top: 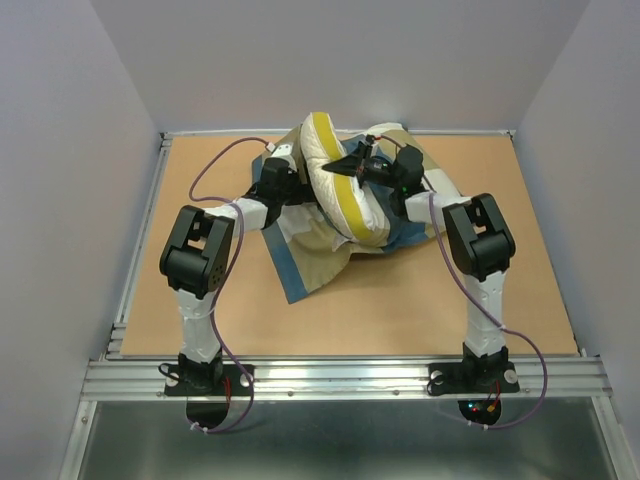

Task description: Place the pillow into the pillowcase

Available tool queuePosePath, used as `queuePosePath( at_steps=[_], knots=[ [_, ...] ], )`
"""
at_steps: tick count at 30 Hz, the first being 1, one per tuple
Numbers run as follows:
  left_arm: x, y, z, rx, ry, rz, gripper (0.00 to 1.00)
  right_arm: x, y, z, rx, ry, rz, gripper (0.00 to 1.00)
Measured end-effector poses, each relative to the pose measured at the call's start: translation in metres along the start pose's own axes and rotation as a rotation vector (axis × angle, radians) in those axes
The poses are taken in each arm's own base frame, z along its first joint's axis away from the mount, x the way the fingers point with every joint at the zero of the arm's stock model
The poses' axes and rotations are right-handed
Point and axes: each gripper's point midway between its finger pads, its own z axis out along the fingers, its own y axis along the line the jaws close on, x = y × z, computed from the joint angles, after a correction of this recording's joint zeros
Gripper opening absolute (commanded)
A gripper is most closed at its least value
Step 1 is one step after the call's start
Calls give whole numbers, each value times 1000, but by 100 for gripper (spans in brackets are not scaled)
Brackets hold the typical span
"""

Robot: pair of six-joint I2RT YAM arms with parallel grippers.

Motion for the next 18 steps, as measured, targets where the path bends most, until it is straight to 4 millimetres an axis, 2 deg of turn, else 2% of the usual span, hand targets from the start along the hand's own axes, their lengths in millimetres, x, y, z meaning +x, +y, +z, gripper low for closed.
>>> queuePosePath(
  at_steps=[6, 15, 18],
  knots=[
    [-15, -29, 0, 150, -62, 2, 99, 10, 16, -7, -52, -4, 7, 1],
    [-10, -68, -6, 402, -61, -70, 95, 19, 30, -12, -109, 4, -37, 1],
    [0, -68, -11, 442, -31, -98, 97, 20, 31, -14, -111, 11, -43, 1]
  ],
)
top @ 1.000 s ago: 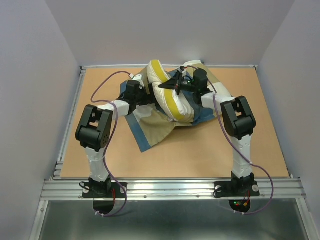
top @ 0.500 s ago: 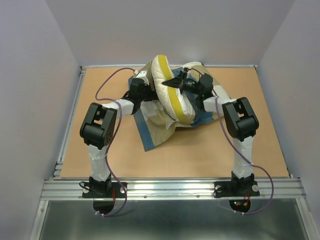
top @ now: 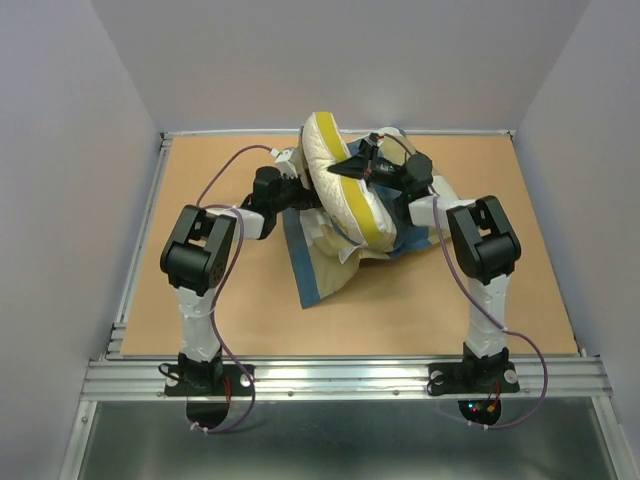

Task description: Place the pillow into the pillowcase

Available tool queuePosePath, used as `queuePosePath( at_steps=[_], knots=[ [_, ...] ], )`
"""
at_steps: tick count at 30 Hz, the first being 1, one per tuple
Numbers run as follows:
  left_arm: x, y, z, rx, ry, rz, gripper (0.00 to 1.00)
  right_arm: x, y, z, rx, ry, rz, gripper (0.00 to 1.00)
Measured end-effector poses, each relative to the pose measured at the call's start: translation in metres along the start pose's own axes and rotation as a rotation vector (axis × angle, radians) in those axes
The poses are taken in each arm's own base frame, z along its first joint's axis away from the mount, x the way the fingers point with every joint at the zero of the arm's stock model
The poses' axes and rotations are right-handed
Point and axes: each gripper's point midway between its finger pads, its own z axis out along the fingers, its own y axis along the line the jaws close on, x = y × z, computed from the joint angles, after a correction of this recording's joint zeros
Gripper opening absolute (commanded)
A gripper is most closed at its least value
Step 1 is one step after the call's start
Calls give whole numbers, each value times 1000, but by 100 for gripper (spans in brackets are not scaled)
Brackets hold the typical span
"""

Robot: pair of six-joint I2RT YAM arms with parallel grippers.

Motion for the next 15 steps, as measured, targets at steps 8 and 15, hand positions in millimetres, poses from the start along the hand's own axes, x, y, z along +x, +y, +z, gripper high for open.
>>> queuePosePath(
  at_steps=[8, 15],
  knots=[
    [22, -13, -62, 34, 91, -3, 99, 4, 0, -3, 10, 27, 0, 1],
    [-21, -46, -88, 79, -4, 79, 99, 3, 2, -5, 7, 26, 1, 1]
  ],
)
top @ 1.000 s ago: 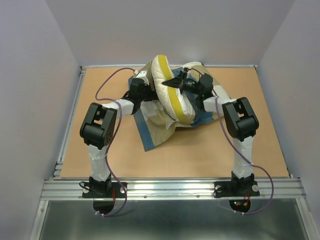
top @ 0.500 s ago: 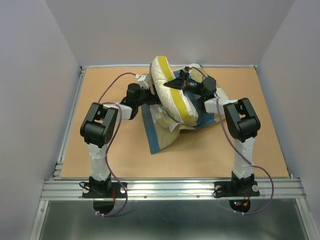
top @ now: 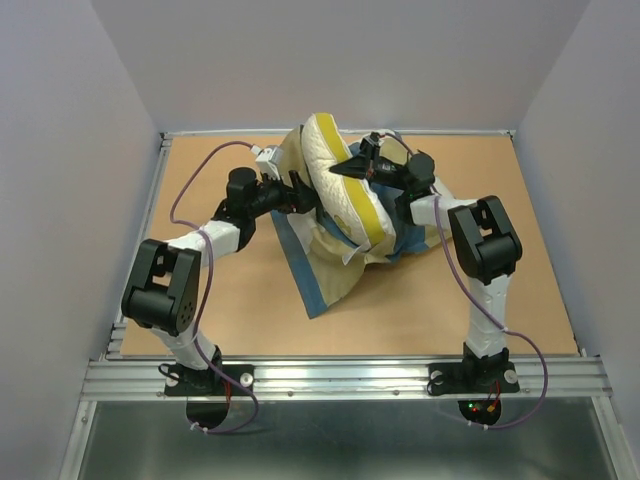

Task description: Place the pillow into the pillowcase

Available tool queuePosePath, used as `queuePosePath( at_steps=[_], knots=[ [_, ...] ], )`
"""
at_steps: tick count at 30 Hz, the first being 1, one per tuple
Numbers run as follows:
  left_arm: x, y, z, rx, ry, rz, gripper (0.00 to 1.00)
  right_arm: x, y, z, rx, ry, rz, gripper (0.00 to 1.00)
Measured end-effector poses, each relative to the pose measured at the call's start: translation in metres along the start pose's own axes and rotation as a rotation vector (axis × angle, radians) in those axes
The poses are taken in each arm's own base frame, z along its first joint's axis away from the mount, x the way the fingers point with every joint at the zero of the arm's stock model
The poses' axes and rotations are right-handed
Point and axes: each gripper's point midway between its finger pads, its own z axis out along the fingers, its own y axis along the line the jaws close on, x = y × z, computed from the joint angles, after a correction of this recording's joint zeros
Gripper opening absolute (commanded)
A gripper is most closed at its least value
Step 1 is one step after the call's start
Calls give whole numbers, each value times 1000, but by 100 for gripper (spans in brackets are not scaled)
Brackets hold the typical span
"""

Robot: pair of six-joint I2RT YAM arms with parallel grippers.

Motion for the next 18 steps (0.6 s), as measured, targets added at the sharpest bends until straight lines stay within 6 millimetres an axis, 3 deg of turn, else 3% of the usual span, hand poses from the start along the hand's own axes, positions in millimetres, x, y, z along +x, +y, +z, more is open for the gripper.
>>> queuePosePath(
  at_steps=[4, 9, 14, 18],
  knots=[
    [7, 9, 6, -60, 16, 13, 99, 0, 1, -1, -2, -1, -4, 0],
    [10, 28, 35, -148, 40, 37, 99, 0, 6, -1, -8, -3, -13, 0],
    [2, 63, 62, -295, 8, 45, 98, 2, 17, -3, -21, -10, -30, 1],
    [-15, 101, 76, -472, -20, 60, 85, 7, 16, -7, -16, -25, -15, 1]
  ],
)
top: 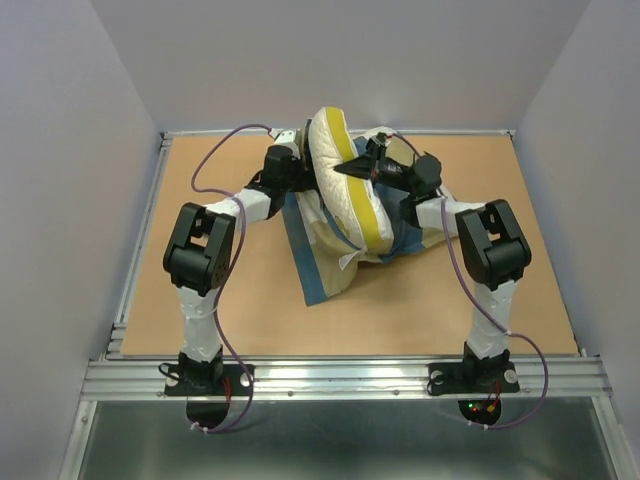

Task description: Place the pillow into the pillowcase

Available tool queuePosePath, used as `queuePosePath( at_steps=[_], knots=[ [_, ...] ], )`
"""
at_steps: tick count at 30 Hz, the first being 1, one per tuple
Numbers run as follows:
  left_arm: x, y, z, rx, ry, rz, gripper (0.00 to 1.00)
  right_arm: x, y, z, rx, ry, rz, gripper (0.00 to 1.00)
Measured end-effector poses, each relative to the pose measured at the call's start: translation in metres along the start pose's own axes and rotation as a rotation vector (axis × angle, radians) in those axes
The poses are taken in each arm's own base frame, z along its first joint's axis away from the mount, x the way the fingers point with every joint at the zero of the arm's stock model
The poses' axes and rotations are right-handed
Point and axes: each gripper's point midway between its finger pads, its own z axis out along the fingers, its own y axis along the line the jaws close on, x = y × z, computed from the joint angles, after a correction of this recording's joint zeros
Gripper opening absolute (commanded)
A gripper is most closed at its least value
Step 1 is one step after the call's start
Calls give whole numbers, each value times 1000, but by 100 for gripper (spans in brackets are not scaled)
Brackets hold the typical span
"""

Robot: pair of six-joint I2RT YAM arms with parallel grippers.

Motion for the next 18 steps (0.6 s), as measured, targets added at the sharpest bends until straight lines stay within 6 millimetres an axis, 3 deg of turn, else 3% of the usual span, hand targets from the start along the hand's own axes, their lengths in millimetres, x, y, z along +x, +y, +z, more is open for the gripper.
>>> queuePosePath(
  at_steps=[3, 6, 10, 13, 14, 18],
  knots=[
    [-9, 18, 1, -84, -5, 45, 83, 1, -8, -3, 22, -13, 18, 0],
    [-14, 35, -12, -154, 14, 125, 83, -3, -25, -6, 96, -46, 12, 1],
    [-26, 51, -60, -226, 51, 268, 81, -20, -63, -11, 246, -120, -70, 1],
    [-52, 57, -95, -256, 27, 344, 67, -32, -89, -16, 351, -164, -95, 0],
    [-64, 60, -106, -270, 10, 370, 56, -34, -94, -17, 372, -167, -111, 1],
    [-83, 86, -125, -339, 5, 405, 36, -46, -111, -19, 434, -185, -155, 1]
  ],
)
